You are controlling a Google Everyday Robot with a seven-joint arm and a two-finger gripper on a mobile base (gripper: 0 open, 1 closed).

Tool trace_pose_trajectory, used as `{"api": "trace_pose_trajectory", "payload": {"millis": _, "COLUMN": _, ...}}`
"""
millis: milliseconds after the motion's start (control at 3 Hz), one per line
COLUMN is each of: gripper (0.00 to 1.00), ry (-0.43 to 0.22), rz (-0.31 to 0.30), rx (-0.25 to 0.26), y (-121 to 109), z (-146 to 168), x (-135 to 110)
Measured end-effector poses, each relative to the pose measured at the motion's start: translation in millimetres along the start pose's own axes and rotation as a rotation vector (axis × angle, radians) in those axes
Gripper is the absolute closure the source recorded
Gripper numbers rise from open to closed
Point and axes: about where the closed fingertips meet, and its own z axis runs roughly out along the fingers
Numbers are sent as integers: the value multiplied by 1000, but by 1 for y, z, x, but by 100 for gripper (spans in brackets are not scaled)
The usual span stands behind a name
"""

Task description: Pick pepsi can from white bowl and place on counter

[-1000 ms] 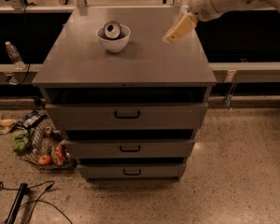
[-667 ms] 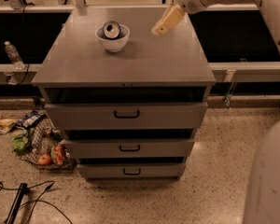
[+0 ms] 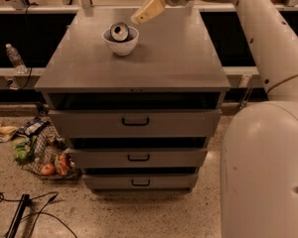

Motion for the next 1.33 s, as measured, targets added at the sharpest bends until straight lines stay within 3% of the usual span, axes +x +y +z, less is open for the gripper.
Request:
{"api": "trace_pose_trajectory", "payload": {"millis": 333, "gripper": 0, "ry": -24, "rz": 25, "rx": -51, "y": 15, "z": 26, "x": -4}}
{"api": "trace_pose_trajectory", "payload": {"millis": 1000, "gripper": 0, "ry": 58, "rz": 29, "rx": -121, "y": 46, "z": 51, "x": 20}}
{"api": "trace_pose_trajectory", "payload": {"millis": 1333, "gripper": 0, "ry": 49, "rz": -28, "rx": -137, "y": 59, "z": 71, "x": 20}}
